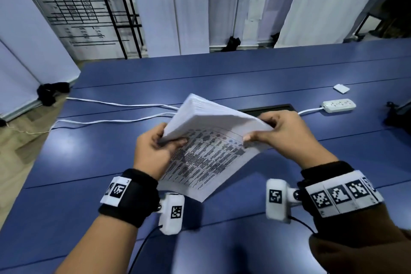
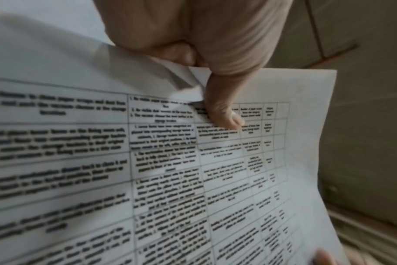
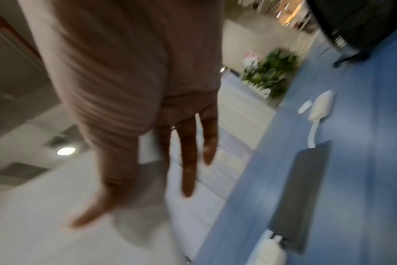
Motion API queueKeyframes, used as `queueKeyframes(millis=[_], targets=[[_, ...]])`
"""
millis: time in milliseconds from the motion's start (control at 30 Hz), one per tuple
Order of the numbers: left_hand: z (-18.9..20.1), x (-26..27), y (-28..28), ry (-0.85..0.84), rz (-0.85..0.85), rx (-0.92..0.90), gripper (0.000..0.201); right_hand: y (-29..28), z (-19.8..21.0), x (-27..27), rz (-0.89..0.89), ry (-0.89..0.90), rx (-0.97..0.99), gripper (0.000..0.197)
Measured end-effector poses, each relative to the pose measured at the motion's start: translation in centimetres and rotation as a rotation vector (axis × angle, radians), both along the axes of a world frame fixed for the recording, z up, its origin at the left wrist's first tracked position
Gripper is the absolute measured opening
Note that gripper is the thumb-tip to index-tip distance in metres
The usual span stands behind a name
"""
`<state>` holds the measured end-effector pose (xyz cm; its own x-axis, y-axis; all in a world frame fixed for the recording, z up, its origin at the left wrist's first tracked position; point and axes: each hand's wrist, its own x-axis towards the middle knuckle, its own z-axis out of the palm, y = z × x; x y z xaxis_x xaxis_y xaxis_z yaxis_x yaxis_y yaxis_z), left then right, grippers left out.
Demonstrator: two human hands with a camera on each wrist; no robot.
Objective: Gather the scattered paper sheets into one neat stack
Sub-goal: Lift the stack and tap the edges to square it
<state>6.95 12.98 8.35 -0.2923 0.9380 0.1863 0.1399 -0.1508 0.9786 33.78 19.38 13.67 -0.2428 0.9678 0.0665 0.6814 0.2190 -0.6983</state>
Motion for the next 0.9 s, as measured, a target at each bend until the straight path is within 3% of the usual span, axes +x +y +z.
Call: queueKeyframes(millis=[33, 100, 167, 233, 333, 433, 533, 633, 733, 767, 867, 900], targets=[[-0.1, -0.4, -0.1, -0.070, 0.036, 0.009, 0.029, 0.4, -0.5, 0.7, -0.007, 0.105, -0.018, 0.027], [-0.5, -1.0, -0.4, -0.149, 0.081, 0.024, 0.033, 0.3, -1.6, 1.0, 0.004, 0.491, -0.120, 0.027], [-0.8, -1.0, -0.6, -0.207, 0.095, 0.034, 0.031, 0.2, -3.5, 0.1, 0.029, 0.803, -0.245, 0.050], [-1.1, -0.4, -0.5, -0.246, 0.091, 0.027, 0.031, -0.2, -5.5, -1.8, 0.050, 0.935, -0.355, 0.066], [-1.6, 0.4, -0.6, -0.272, 0.072, 0.044, 0.034, -1.1, -5.9, -4.2, -0.001, 1.080, -0.380, 0.059], [-2.4, 0.4, -0.7, -0.240, 0.061, 0.069, 0.036, -1.2, -5.2, -4.5, -0.045, 1.065, -0.240, 0.041], [-4.2, 0.4, -0.6, -0.202, 0.086, 0.019, 0.036, -1.4, -6.7, -4.2, -0.108, 1.012, -0.242, 0.042], [-6.8, 0.8, -1.2, -0.190, 0.035, -0.093, 0.037, -1.8, -10.4, -4.0, -0.151, 0.917, -0.355, 0.056], [-7.9, 1.1, -1.4, -0.162, 0.027, -0.132, 0.040, -1.6, -12.7, -4.1, -0.194, 0.898, -0.455, 0.088], [-8.0, 1.1, -1.1, -0.155, 0.035, -0.133, 0.040, -1.5, -12.7, -4.2, -0.188, 0.894, -0.448, 0.086], [-8.8, 0.3, -0.5, -0.074, 0.044, -0.179, 0.041, -1.0, -12.6, -4.1, -0.164, 0.859, -0.442, 0.030], [-9.4, 0.0, -0.5, -0.027, 0.034, -0.209, 0.041, -1.0, -12.7, -4.1, -0.154, 0.837, -0.447, 0.021]])
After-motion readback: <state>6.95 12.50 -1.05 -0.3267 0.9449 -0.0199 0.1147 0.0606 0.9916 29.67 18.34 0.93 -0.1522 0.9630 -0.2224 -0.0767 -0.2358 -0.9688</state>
